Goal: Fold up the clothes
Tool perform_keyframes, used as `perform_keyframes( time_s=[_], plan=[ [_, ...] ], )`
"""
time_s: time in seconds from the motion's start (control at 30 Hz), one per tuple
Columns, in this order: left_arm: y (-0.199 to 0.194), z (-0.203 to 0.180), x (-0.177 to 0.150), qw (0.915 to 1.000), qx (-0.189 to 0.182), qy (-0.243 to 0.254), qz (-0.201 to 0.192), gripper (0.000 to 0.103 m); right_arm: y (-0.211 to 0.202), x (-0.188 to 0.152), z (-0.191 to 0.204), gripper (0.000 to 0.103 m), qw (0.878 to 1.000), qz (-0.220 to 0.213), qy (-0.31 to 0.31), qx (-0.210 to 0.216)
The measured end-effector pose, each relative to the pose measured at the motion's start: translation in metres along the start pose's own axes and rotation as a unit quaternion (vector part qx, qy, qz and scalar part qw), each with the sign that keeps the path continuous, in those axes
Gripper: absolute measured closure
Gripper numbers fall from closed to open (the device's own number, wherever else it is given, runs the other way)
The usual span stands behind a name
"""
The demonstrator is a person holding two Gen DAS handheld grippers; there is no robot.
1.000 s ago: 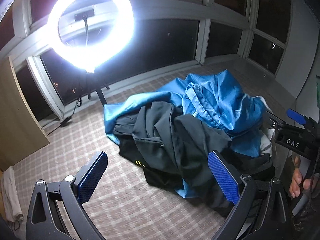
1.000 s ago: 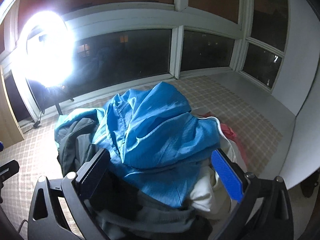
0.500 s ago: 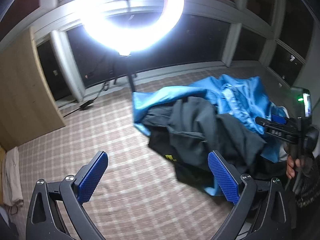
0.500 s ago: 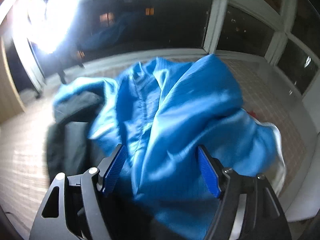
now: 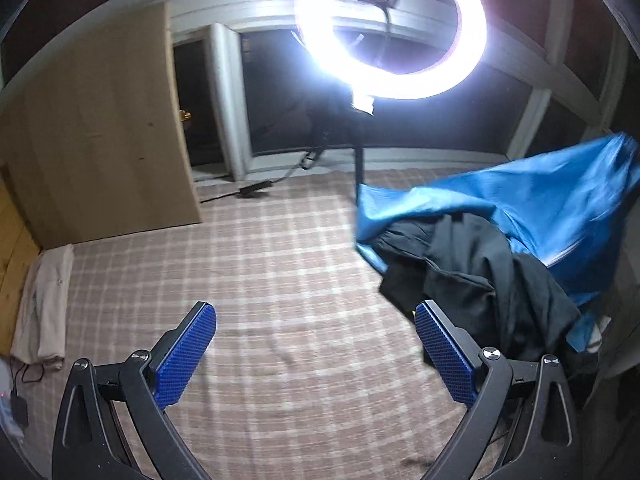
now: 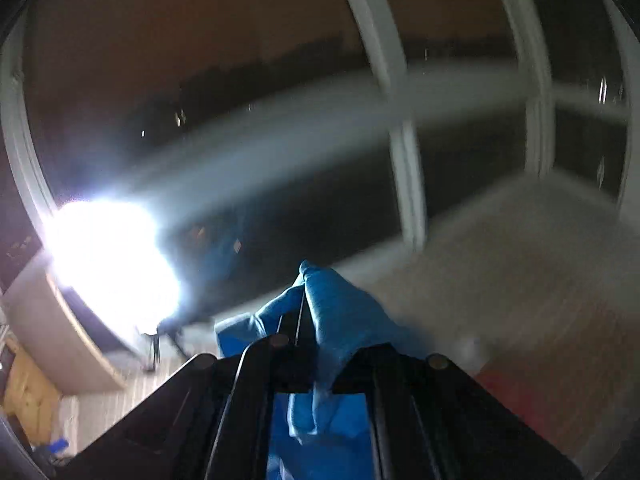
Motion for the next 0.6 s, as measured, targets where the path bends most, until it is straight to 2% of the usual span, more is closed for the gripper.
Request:
perform_keyframes(
  time_s=[0.13, 0.2, 0.27, 0.3, 0.37, 0.5, 0.6],
  plan=[
    [-0.016, 0.008, -0.001, 0.9999, 0.001, -0.002, -0.013, 0.004, -0.092, 0.071, 0.034, 0.1, 0.995, -0.092, -0.025, -0.015],
    [-0.026, 0.011, -0.001, 0.9997, -0.002, 0.001, -0.024, 0.004, -0.143, 0.098, 0.055, 0.1, 0.99, -0.134, -0.047, -0.019],
    [-0.038, 0.014, 0.0, 0.9993, -0.006, 0.004, -0.035, 0.004, -0.194, 0.111, 0.085, 0.1, 0.982, -0.169, -0.077, -0.02],
    [-0.043, 0.016, 0.0, 0.9991, -0.009, 0.005, -0.041, 0.004, -0.226, 0.114, 0.106, 0.1, 0.976, -0.193, -0.096, -0.021],
    [-0.053, 0.017, 0.001, 0.9985, -0.019, 0.01, -0.051, 0.004, -0.268, 0.113, 0.135, 0.1, 0.969, -0.215, -0.118, -0.025],
    [-0.073, 0.023, 0.002, 0.996, -0.049, 0.021, -0.071, 0.004, -0.359, 0.107, 0.202, 0.1, 0.957, -0.251, -0.144, 0.002],
    [-0.094, 0.036, -0.003, 0.9931, -0.069, 0.031, -0.09, 0.004, -0.404, 0.091, 0.262, 0.1, 0.949, -0.264, -0.169, 0.024]
  ],
)
Point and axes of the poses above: each gripper's, at about its wrist camera, not at the fingertips, and y roughly the way its jaws point, z to its left, x to its top, the point moved 7 cm from there along y, roughly the way its jaws point, and after that the axes turned 8 degrees about z, right-handed, at the moved point
